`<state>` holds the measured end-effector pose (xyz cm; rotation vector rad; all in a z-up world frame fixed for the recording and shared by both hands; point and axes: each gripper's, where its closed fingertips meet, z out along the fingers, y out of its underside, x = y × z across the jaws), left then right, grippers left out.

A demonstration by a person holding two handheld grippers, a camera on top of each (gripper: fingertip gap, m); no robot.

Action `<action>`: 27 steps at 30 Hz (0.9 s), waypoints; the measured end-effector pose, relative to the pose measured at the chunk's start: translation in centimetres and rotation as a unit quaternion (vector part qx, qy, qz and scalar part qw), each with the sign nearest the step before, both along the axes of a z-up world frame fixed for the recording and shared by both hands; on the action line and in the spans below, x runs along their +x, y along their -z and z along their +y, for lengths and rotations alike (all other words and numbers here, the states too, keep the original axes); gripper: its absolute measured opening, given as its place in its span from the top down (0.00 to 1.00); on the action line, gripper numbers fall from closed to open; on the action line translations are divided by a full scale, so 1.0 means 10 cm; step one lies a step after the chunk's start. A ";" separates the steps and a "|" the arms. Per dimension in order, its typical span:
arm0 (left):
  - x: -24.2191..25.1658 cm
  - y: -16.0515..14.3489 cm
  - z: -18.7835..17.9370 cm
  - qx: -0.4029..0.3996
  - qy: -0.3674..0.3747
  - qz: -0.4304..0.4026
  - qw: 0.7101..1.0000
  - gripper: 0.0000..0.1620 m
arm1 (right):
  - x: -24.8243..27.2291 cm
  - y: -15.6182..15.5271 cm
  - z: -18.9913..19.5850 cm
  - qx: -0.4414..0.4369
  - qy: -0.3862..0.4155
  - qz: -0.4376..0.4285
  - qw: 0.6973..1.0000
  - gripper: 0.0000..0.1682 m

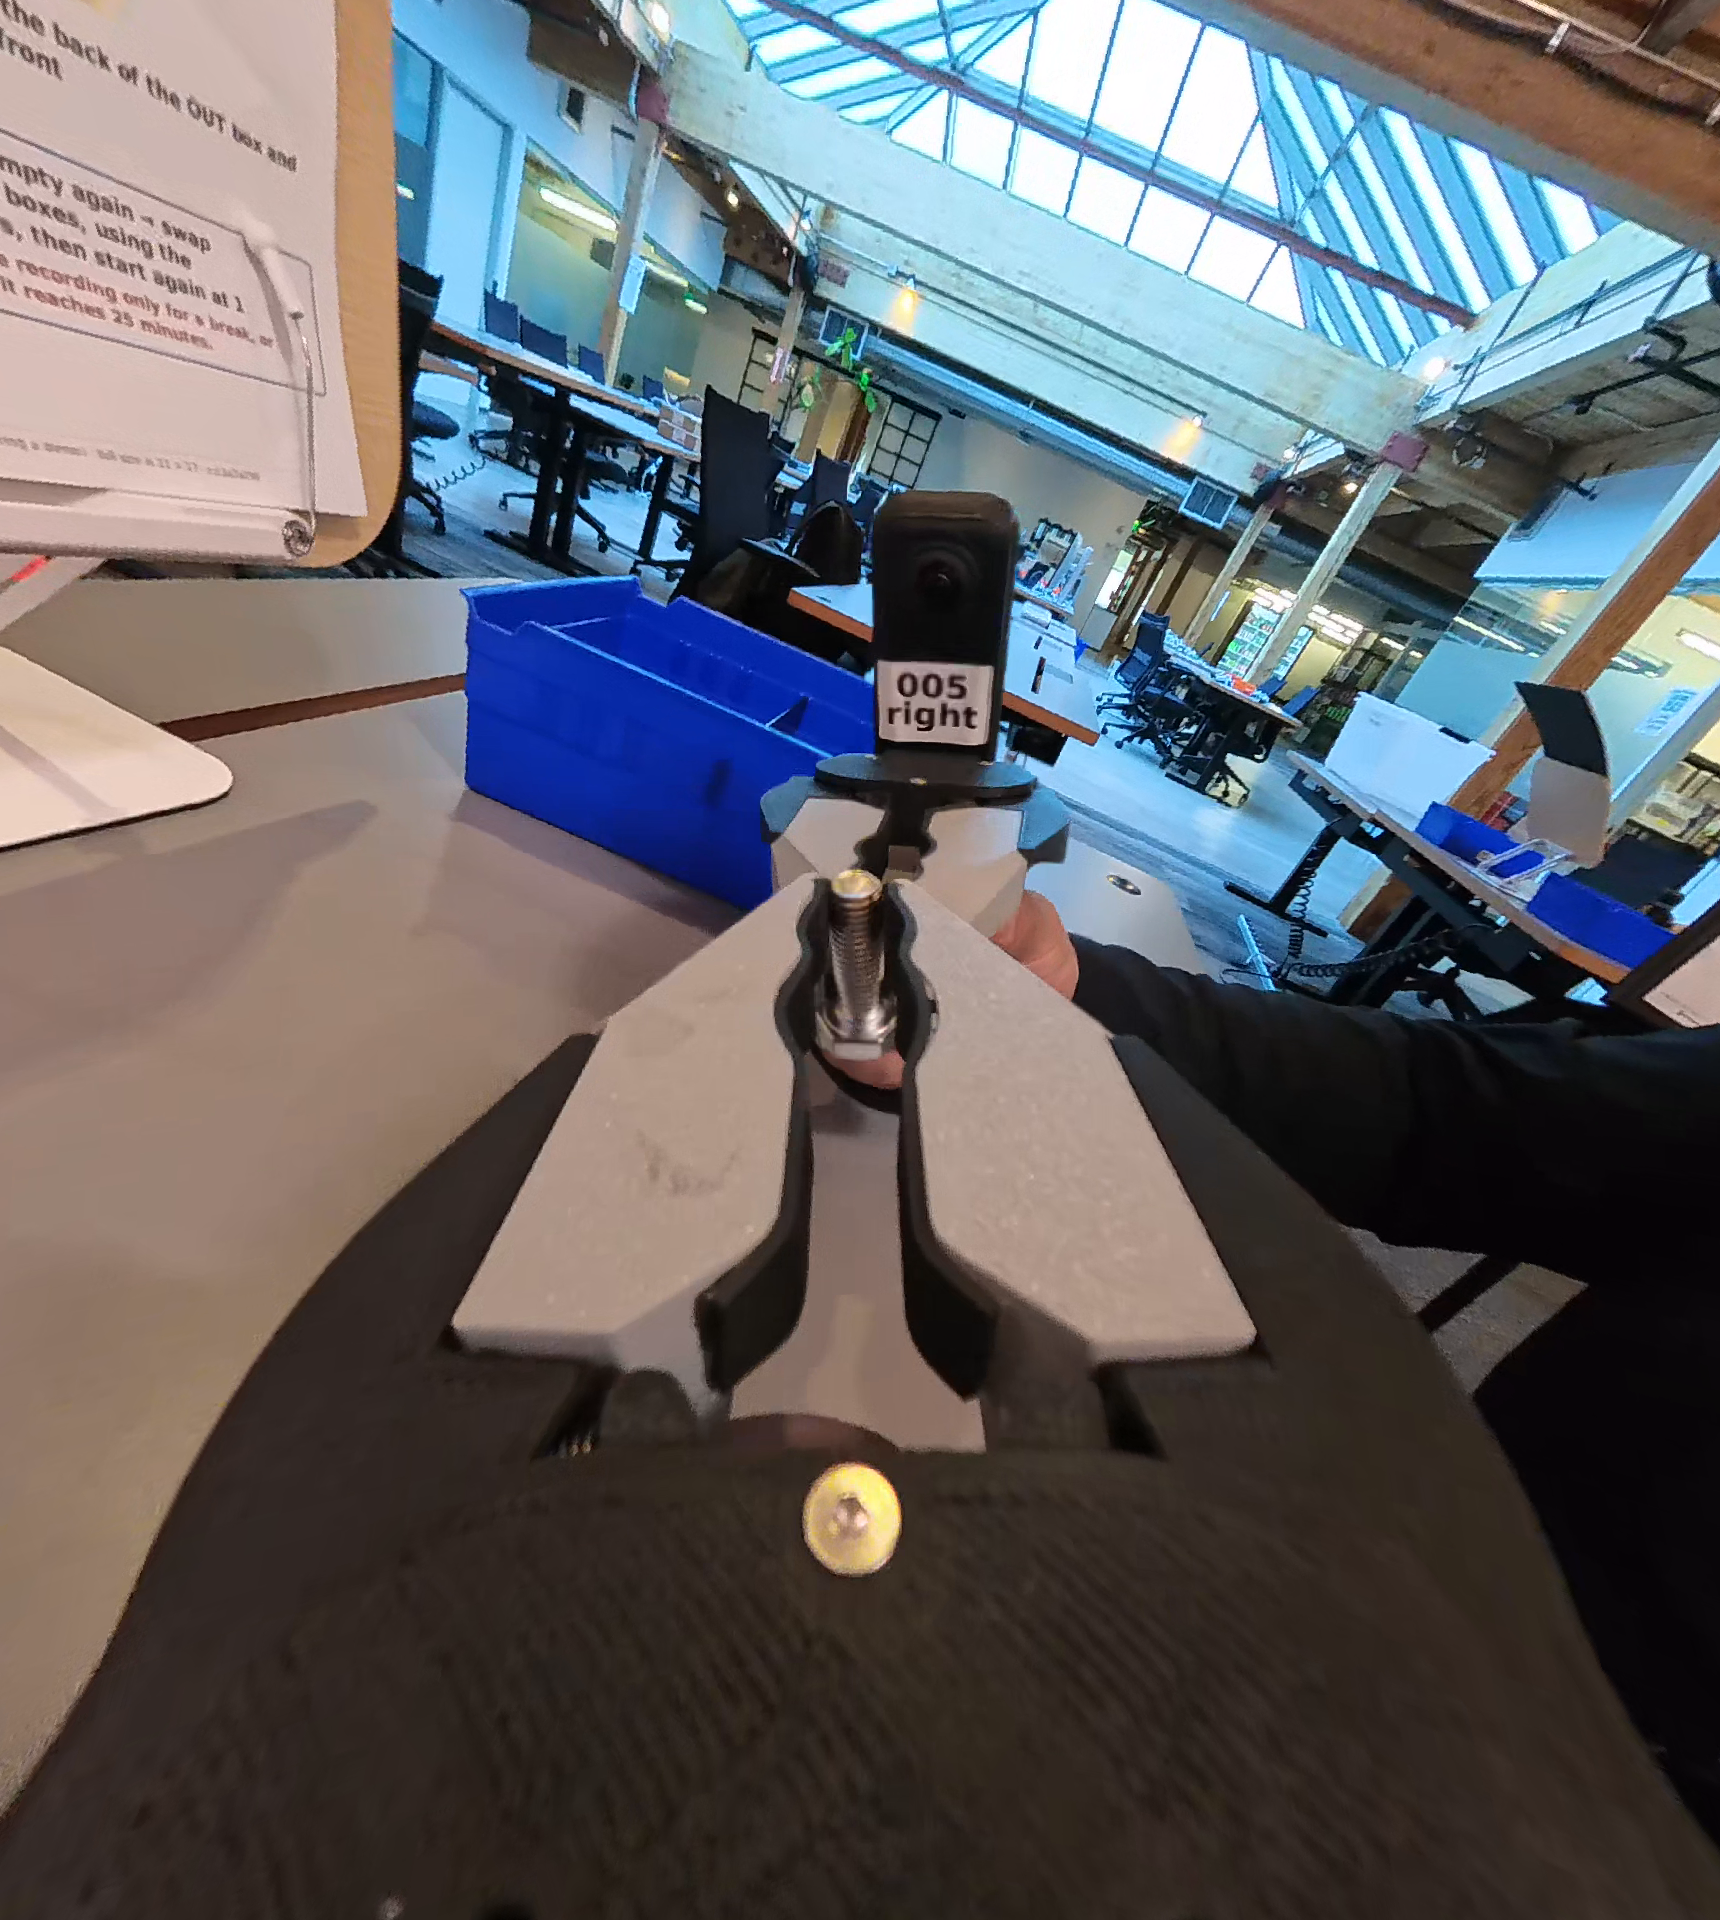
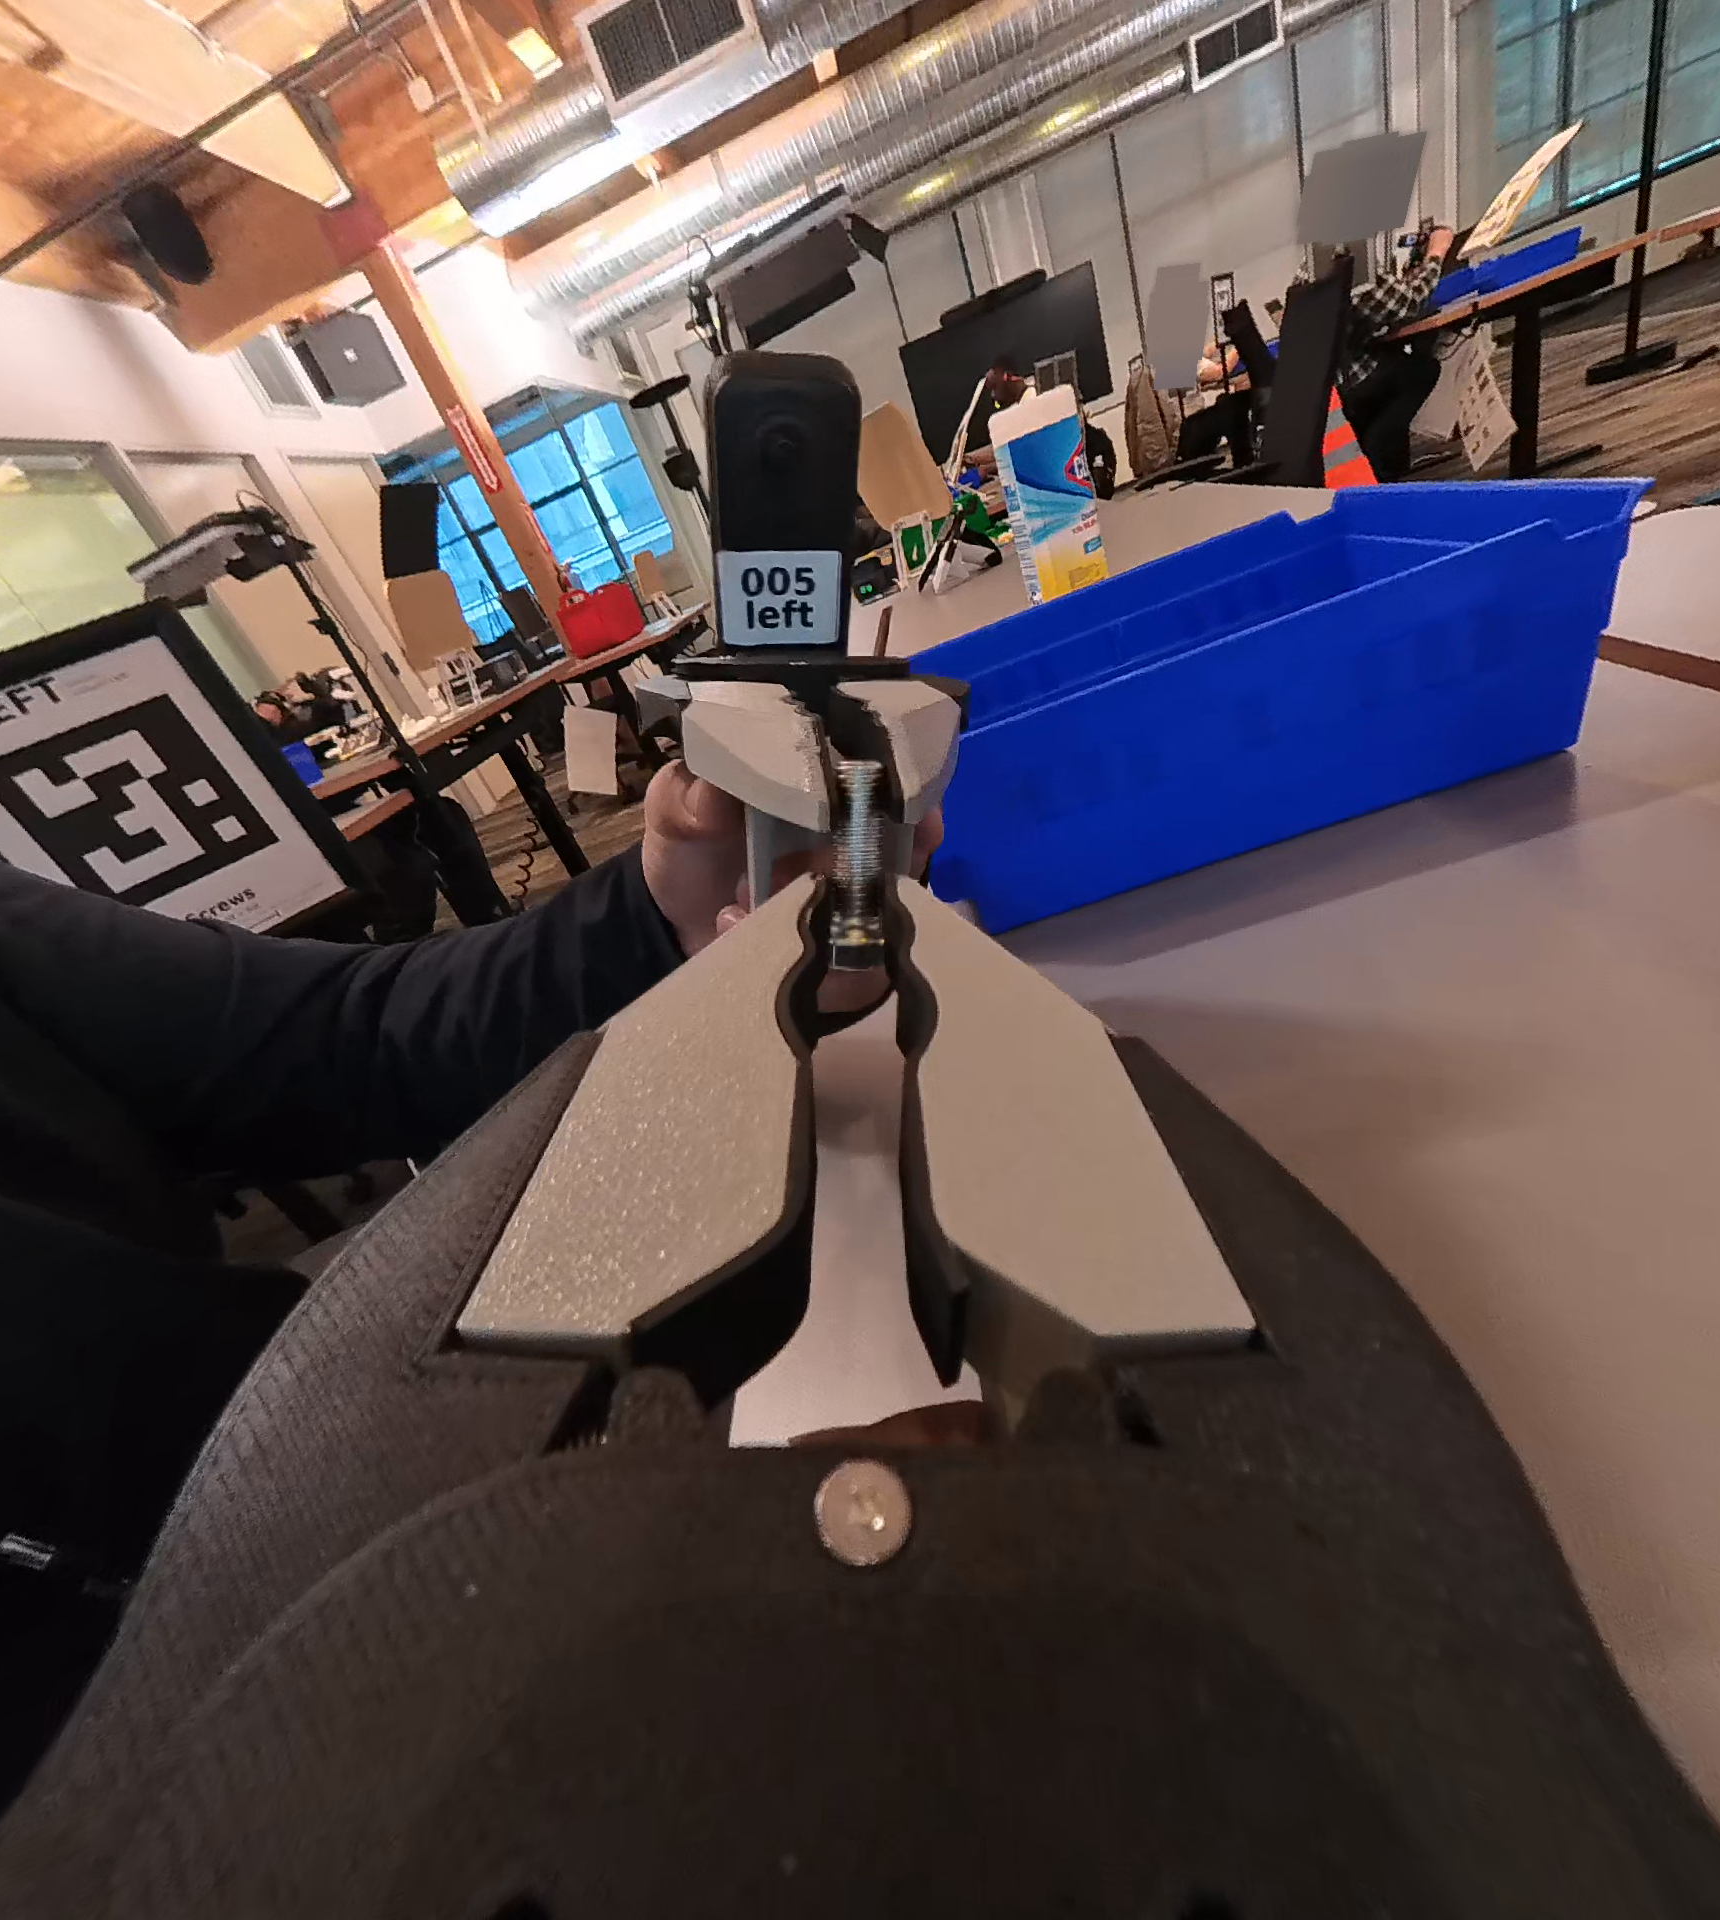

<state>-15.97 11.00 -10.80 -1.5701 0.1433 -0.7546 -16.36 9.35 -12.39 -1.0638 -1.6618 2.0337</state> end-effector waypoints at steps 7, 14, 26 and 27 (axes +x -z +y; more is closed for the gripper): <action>-0.09 0.07 0.00 -0.028 -0.028 0.044 0.998 0.95 | -0.01 0.05 0.06 -0.002 0.003 -0.019 1.000 0.93; -0.07 0.09 -0.01 -0.033 -0.020 0.051 0.998 0.95 | -0.01 0.17 0.07 0.049 0.009 -0.043 0.998 0.79; 0.00 0.02 -0.06 -0.021 0.005 0.038 0.999 0.95 | 0.02 0.19 -0.09 0.053 -0.021 -0.026 0.998 0.91; 0.00 0.01 -0.06 -0.018 0.005 0.035 0.999 0.95 | 0.02 0.17 -0.08 0.043 -0.022 -0.024 0.999 0.91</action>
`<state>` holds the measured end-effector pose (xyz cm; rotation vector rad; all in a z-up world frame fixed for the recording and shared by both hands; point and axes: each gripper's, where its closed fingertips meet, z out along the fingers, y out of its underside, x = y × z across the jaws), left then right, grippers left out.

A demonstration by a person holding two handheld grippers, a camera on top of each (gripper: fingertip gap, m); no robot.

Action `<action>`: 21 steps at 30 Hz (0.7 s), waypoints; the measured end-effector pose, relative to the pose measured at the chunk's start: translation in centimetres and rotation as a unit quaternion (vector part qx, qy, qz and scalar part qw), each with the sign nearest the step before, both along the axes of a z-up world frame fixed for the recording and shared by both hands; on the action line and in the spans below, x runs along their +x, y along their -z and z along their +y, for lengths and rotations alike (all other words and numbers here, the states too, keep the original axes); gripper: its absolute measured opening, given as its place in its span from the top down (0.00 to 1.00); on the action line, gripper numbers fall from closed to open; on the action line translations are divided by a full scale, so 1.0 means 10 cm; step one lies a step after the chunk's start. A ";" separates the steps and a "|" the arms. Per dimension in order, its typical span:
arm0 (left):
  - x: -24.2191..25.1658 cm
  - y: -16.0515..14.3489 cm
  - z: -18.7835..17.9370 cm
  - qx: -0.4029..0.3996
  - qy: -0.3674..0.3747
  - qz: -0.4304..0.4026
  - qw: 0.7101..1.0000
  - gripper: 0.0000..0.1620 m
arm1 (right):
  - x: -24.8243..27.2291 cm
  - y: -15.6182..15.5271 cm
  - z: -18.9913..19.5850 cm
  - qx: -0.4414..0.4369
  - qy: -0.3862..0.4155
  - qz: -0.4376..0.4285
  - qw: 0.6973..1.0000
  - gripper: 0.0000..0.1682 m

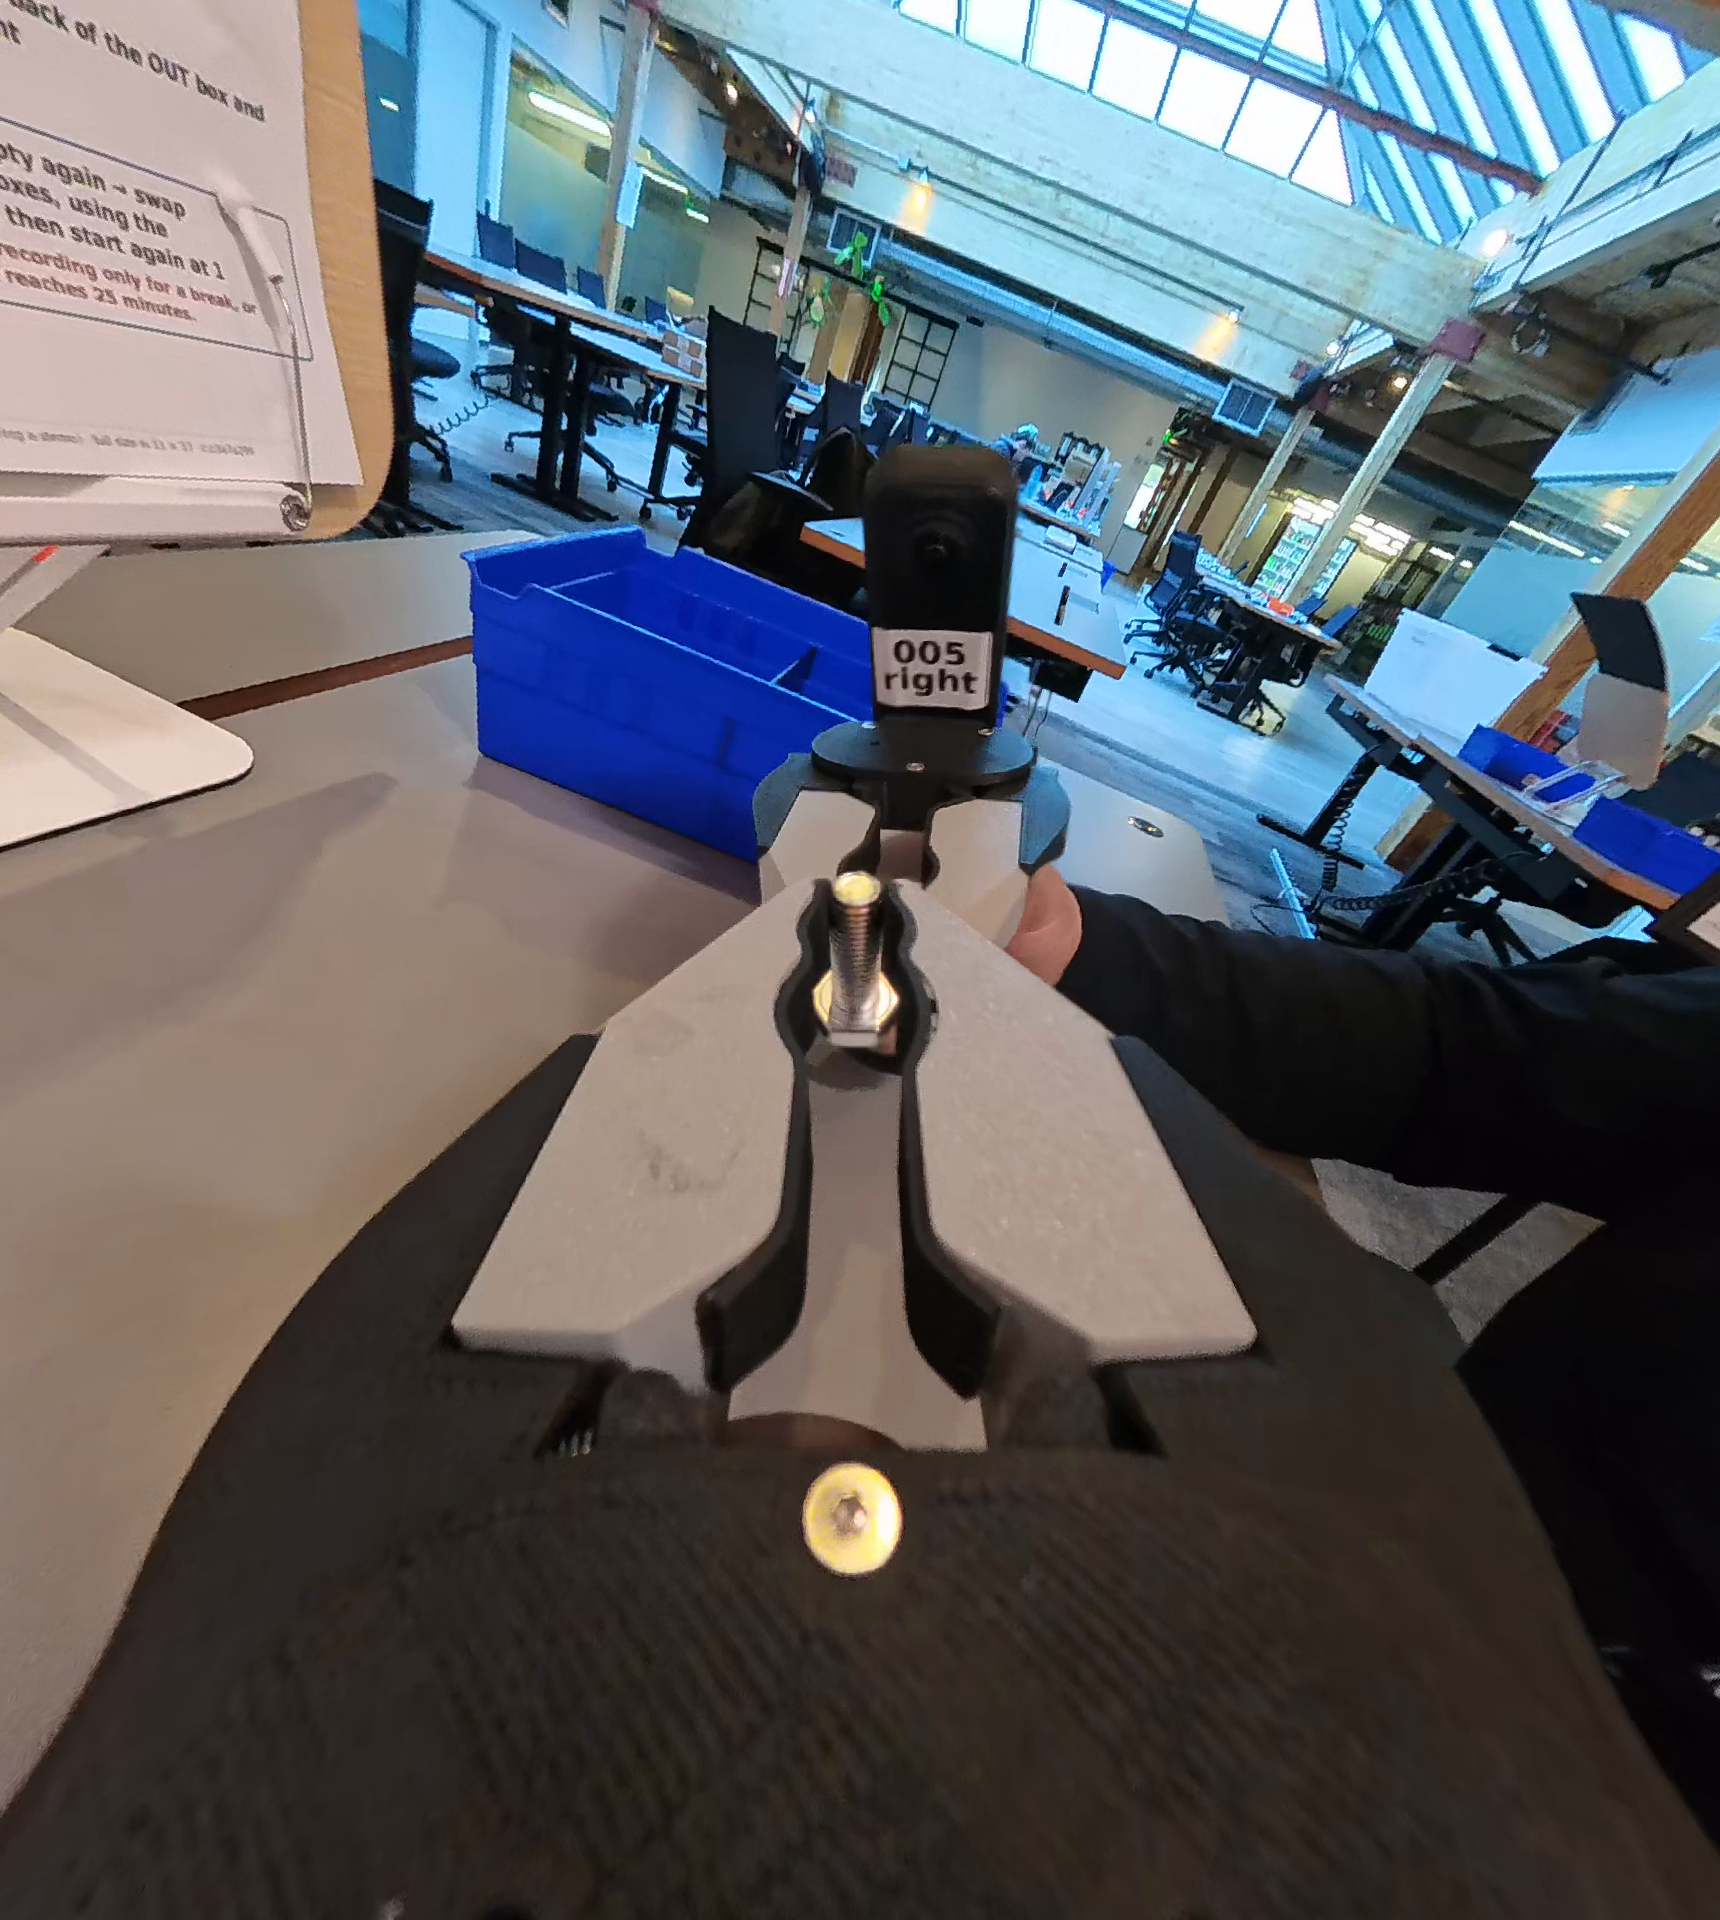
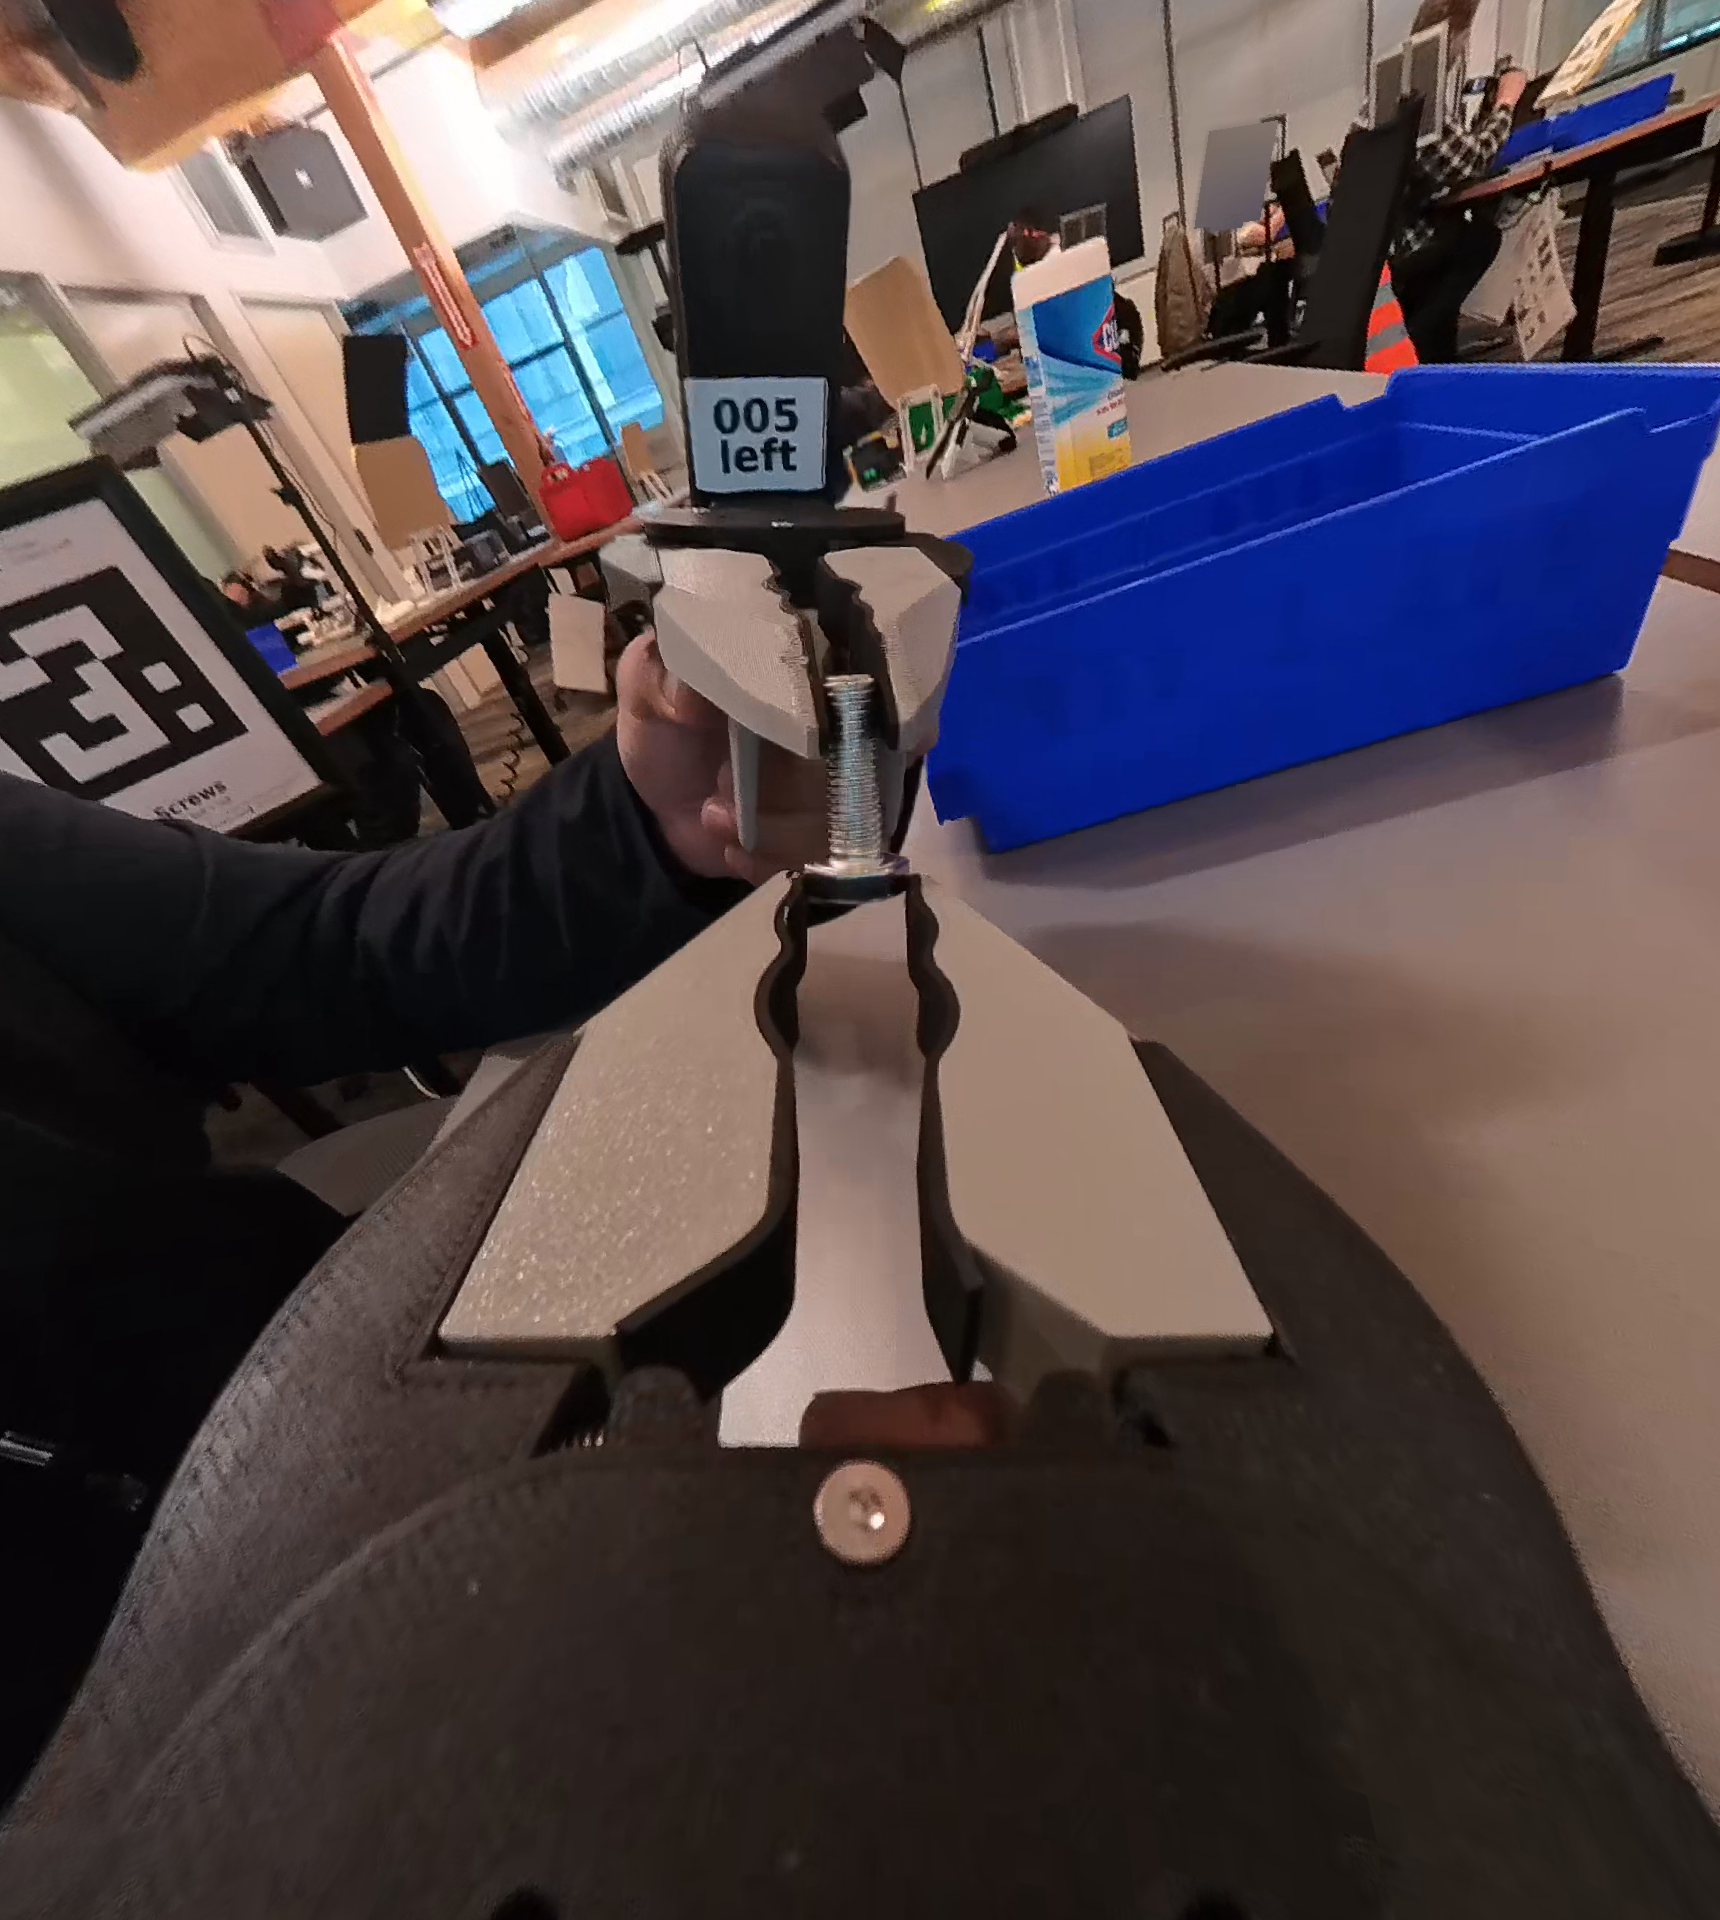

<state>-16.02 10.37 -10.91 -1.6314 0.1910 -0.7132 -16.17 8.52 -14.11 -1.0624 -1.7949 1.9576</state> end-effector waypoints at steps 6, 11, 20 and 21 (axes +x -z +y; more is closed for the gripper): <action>-0.04 -0.04 -0.01 0.011 0.001 -0.017 1.000 0.94 | -0.01 -0.04 0.06 -0.019 0.008 0.008 1.000 0.91; 0.03 0.00 -0.01 0.001 0.016 -0.017 1.000 0.91 | -0.01 -0.06 0.04 -0.015 0.011 0.014 1.000 0.91; 0.08 0.07 0.04 -0.001 0.013 -0.005 1.000 0.95 | 0.00 -0.10 0.03 -0.036 0.005 0.023 0.999 0.91; 0.07 0.09 0.04 -0.007 0.010 0.001 1.000 0.95 | -0.01 -0.09 0.03 -0.035 0.006 0.020 0.999 0.91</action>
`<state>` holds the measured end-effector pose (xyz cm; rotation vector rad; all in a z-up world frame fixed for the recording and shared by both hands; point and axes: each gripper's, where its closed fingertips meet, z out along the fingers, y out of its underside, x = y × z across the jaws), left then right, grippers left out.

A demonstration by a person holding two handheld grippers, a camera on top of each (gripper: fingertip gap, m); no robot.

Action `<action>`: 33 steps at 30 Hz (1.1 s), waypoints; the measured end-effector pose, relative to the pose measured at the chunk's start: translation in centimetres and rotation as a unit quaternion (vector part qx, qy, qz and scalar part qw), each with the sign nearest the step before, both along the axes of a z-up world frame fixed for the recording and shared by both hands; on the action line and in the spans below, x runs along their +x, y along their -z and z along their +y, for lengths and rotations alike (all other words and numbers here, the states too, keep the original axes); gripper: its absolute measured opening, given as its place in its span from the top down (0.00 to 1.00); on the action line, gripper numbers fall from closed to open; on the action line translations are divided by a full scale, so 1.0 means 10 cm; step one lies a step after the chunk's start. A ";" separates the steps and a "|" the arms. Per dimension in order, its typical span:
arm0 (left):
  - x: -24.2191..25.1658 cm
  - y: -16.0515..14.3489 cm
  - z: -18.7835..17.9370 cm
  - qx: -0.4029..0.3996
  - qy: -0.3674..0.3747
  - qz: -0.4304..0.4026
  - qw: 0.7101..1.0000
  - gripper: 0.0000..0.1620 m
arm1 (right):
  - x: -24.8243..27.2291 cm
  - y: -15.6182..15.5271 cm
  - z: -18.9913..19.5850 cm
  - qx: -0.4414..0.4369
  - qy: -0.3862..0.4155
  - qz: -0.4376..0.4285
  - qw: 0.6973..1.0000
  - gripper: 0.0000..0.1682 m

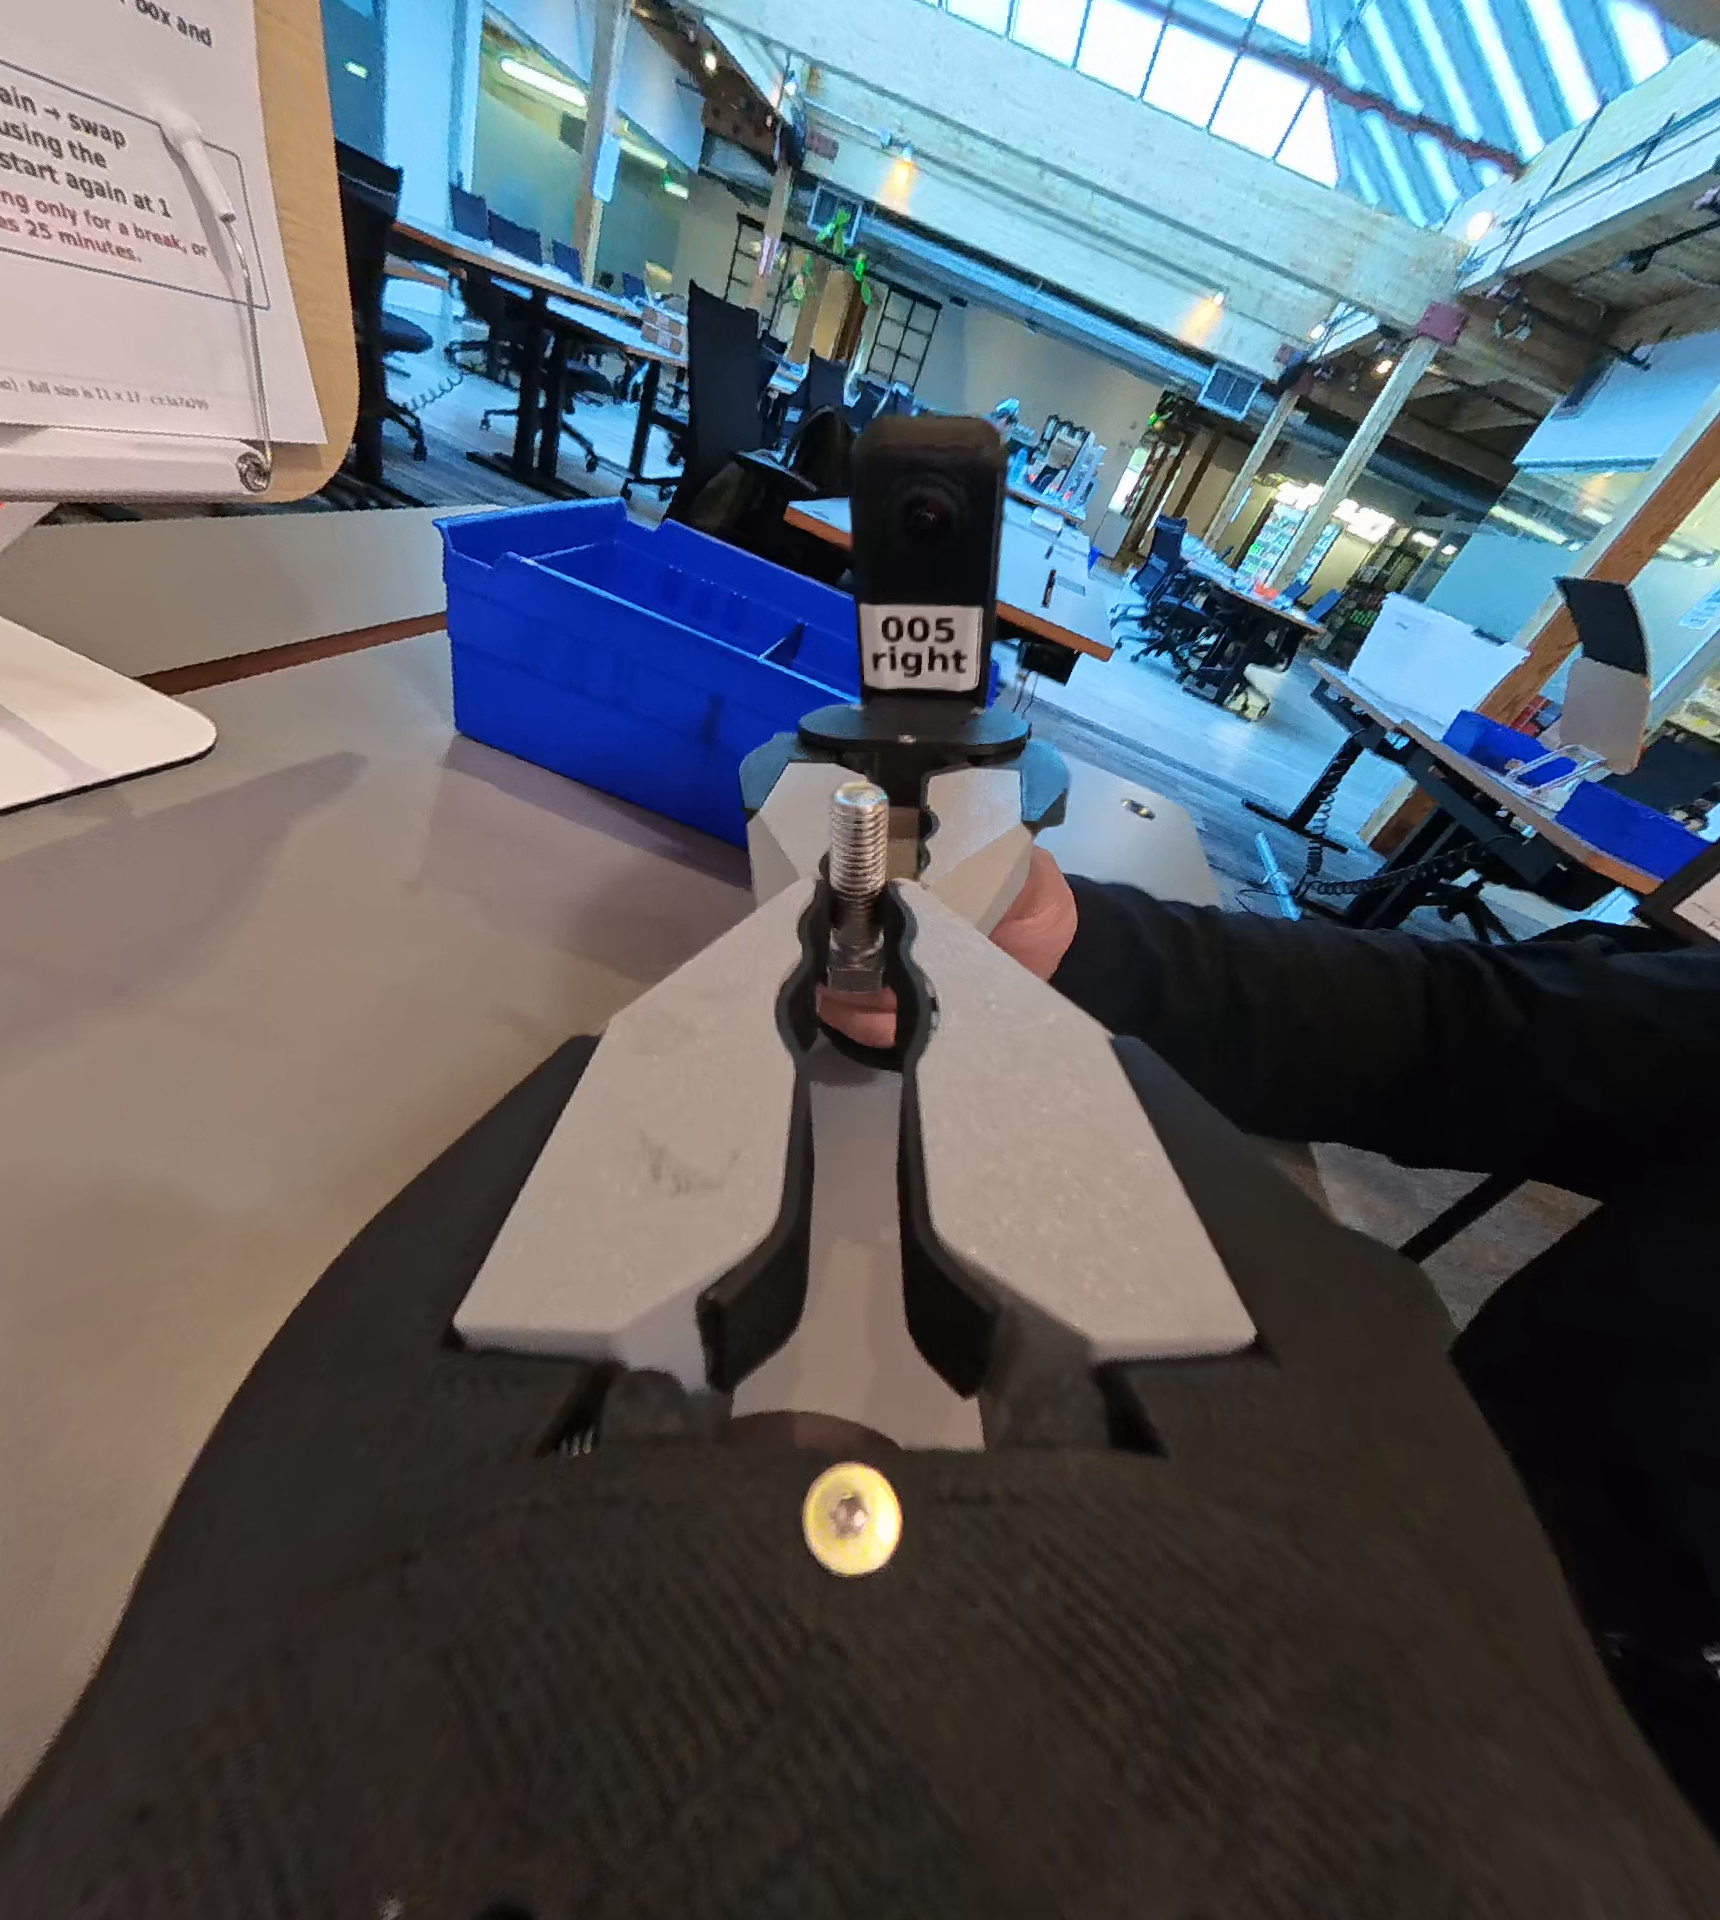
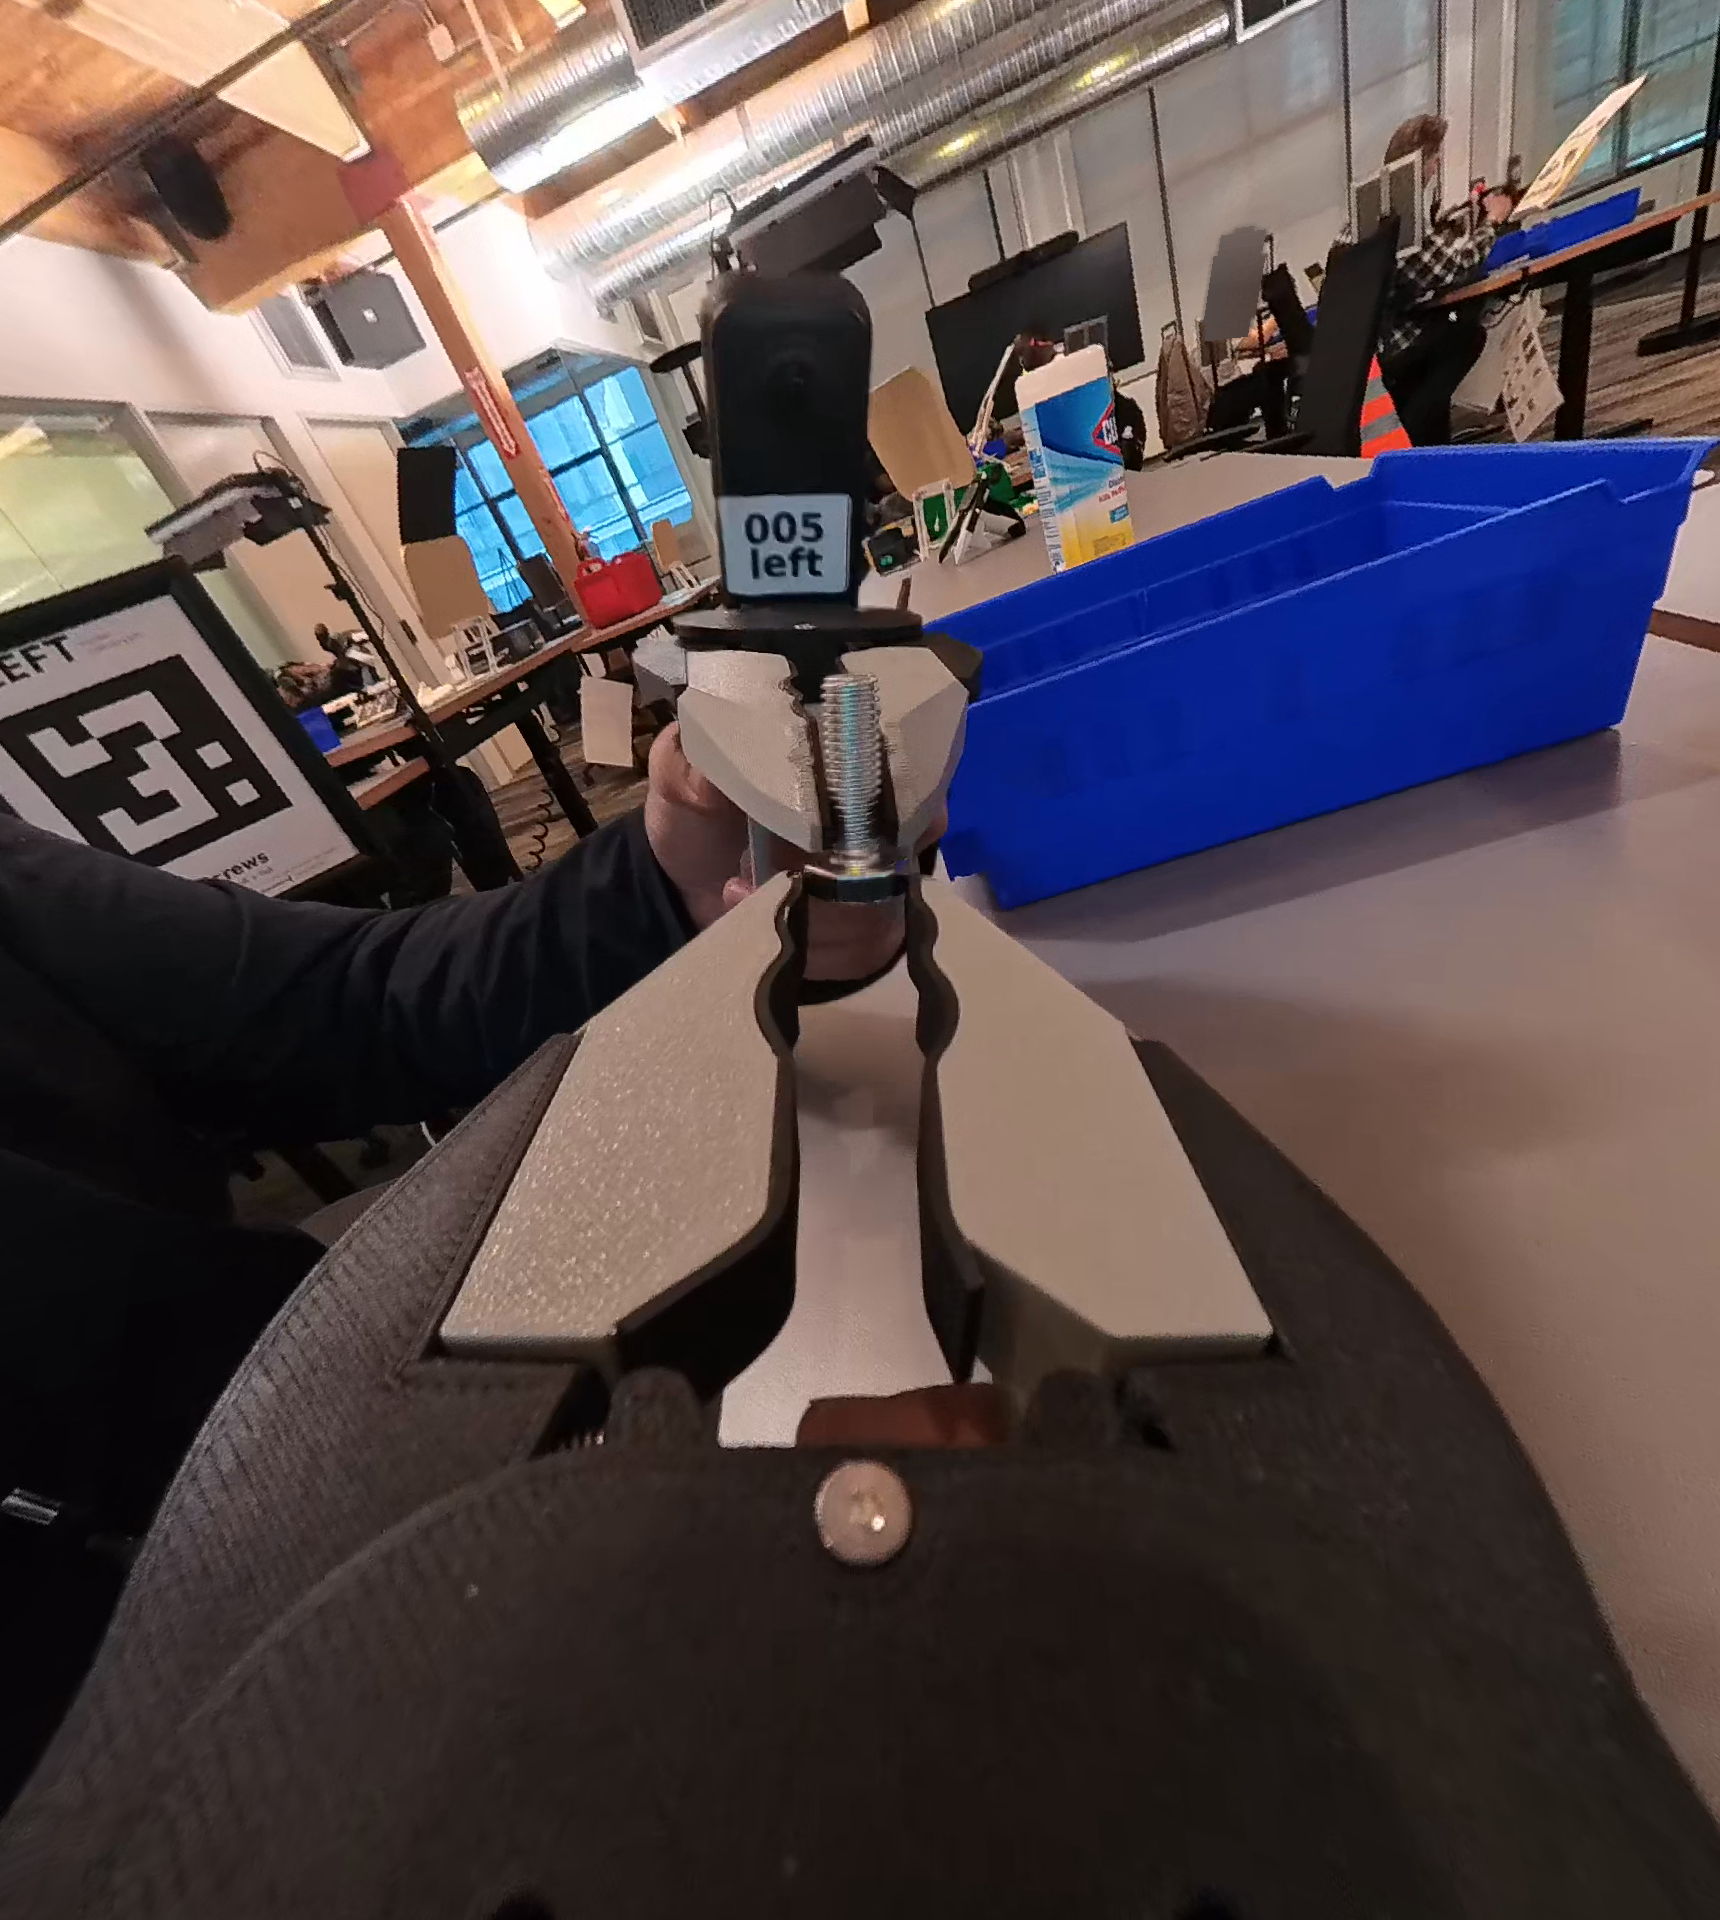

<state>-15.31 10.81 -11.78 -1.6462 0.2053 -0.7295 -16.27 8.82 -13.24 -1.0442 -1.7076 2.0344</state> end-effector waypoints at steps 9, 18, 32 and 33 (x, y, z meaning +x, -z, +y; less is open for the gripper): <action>-0.08 0.27 0.05 -0.057 -0.031 0.080 0.995 0.96 | 0.05 -0.15 0.31 -0.007 0.040 0.004 0.999 0.90; 0.05 0.41 0.07 -0.077 -0.017 0.119 0.990 0.96 | -0.06 0.05 0.11 0.051 0.046 -0.023 0.997 0.96; 0.02 0.33 0.09 -0.059 -0.015 0.067 0.996 0.89 | -0.07 -0.06 0.19 0.012 0.066 -0.007 0.998 0.97; 0.03 0.32 0.09 -0.056 -0.015 0.067 0.996 0.89 | -0.07 -0.07 0.19 0.009 0.065 -0.006 0.998 0.97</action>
